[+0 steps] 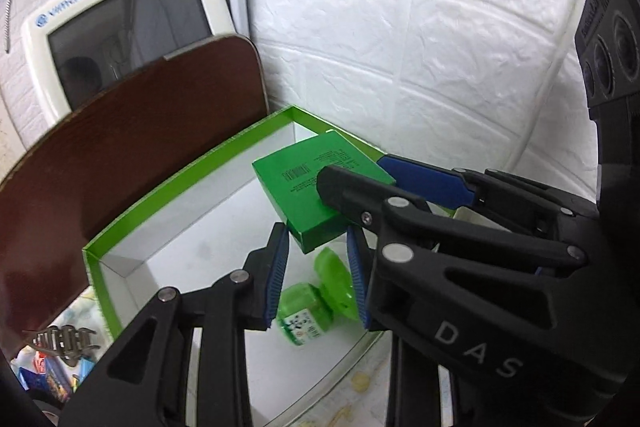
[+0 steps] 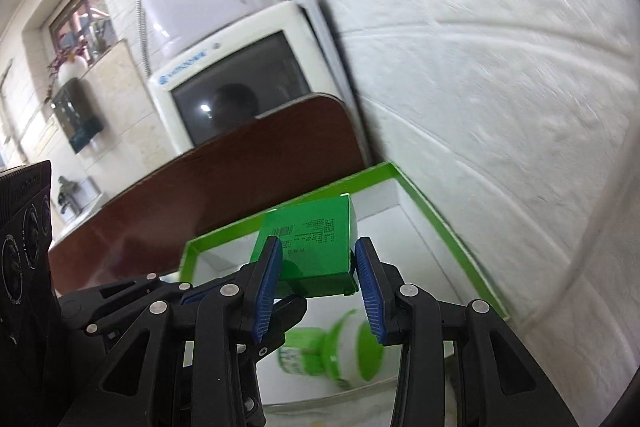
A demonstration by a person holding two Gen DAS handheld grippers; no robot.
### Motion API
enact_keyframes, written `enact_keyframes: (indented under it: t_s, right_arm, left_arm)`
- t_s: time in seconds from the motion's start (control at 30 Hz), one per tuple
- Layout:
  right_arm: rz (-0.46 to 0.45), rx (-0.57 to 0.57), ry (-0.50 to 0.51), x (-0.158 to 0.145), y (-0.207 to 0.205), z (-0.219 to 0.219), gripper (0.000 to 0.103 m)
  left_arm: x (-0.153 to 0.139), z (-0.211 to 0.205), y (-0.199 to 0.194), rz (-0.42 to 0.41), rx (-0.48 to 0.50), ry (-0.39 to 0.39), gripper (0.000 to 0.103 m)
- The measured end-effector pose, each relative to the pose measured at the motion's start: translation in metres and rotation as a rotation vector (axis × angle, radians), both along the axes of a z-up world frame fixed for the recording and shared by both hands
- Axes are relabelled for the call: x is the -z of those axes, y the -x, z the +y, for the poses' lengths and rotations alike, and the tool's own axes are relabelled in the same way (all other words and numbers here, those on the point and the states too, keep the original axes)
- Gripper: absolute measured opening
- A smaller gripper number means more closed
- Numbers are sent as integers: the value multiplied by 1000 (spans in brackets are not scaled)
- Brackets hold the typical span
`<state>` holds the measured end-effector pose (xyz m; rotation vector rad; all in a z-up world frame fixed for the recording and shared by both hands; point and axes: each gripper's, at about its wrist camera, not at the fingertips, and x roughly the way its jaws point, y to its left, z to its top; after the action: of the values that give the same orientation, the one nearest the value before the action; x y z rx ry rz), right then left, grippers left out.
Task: Organize rigid objects
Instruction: 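Carry the green square box into the green box and release it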
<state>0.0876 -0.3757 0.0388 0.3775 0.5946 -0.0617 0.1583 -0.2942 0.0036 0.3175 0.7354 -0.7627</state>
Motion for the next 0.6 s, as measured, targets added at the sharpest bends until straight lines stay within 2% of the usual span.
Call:
enact_keyframes:
  t_s: [0.17, 0.6]
  right_arm:
    - [52, 34, -16, 18, 0, -18, 41]
    - [100, 69, -22, 32, 2, -22, 41]
  left_arm:
    - [12, -12, 1, 26, 15, -27, 28]
    - [28, -16, 1, 74, 36, -47, 28]
